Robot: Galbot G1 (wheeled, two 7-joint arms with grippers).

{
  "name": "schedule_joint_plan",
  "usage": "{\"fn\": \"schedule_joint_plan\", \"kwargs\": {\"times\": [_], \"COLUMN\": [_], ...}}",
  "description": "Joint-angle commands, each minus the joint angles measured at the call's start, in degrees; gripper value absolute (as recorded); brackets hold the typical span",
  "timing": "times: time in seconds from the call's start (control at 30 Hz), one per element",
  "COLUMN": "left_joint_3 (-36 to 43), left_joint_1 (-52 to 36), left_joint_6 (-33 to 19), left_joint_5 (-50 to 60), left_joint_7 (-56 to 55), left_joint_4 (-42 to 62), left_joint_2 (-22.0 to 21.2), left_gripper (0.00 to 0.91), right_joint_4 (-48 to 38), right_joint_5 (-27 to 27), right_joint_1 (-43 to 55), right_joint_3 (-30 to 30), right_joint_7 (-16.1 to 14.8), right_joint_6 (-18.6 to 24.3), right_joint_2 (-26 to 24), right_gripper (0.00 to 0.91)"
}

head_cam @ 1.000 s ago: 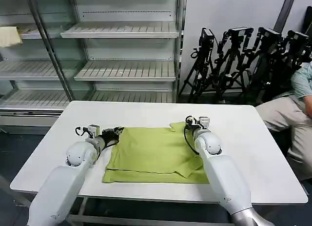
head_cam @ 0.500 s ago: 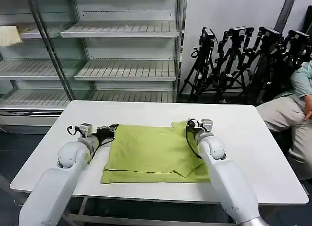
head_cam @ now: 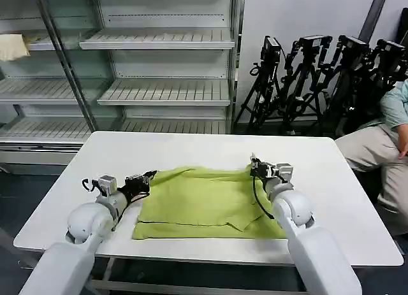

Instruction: Fold and organize the clothes.

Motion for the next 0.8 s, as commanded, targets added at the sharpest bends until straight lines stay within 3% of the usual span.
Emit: {"fn": "schedule_joint_plan", "kwargs": {"times": [0.03, 0.8], "left_joint_3": [-4.1, -4.9], "left_joint_1": [9.1, 12.8], "left_joint_6": [-0.4, -0.2], "left_joint_5": [0.7, 2.8], "left_joint_7": [-0.1, -0.2], "left_joint_4": [-6.2, -8.9], "left_joint_2": [0.2, 1.6], "left_gripper": [0.010, 0.020], "right_joint_4": [8.2, 10.1], "right_joint_5": [-0.4, 0.2], "right_joint_1": [-8.0, -12.0], "right_joint_3": [1.7, 3.9], "right_joint_7": [-0.1, -0.5], "right_joint_6": [0.3, 0.2], "right_joint_2": [-2.6, -5.8], "right_gripper": [0.000, 0.000]}}
